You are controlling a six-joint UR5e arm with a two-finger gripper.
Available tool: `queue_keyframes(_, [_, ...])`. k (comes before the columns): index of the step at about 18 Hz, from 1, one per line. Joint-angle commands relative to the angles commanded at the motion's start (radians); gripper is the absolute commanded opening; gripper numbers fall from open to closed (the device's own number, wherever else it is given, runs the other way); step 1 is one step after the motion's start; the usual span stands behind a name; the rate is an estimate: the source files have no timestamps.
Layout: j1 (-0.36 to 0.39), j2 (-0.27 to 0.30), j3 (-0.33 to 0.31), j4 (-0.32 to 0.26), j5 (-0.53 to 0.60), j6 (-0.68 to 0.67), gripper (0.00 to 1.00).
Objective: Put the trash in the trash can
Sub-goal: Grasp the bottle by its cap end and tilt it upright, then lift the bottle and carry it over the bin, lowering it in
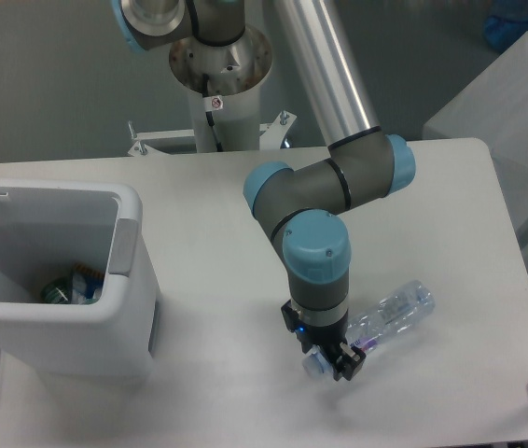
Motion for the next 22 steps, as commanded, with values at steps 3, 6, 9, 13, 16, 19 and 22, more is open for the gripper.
queue_keyframes(3, [0.005,0.0,0.046,0.0,-0.066,-0.109,0.71])
queue_keyframes(6, [0.023,0.0,0.081,0.0,-0.178,-0.186,0.72])
queue_keyframes(9, [0.046,0.0,0.083,0.0,-0.343,-0.213,0.71])
queue_keyframes(13, [0.072,0.002,0.072,-0.005,-0.479,-0.233,0.65])
queue_keyframes(16, [0.077,0.014,0.065,-0.011,-0.503,-0.241,0.57])
queue_keyframes(19, [0.08,0.015,0.065,-0.012,-0.505,-0.243,0.51])
queue_keyframes(22, [0.09,0.031,0.065,-0.012,-0.509,-0.253,0.48])
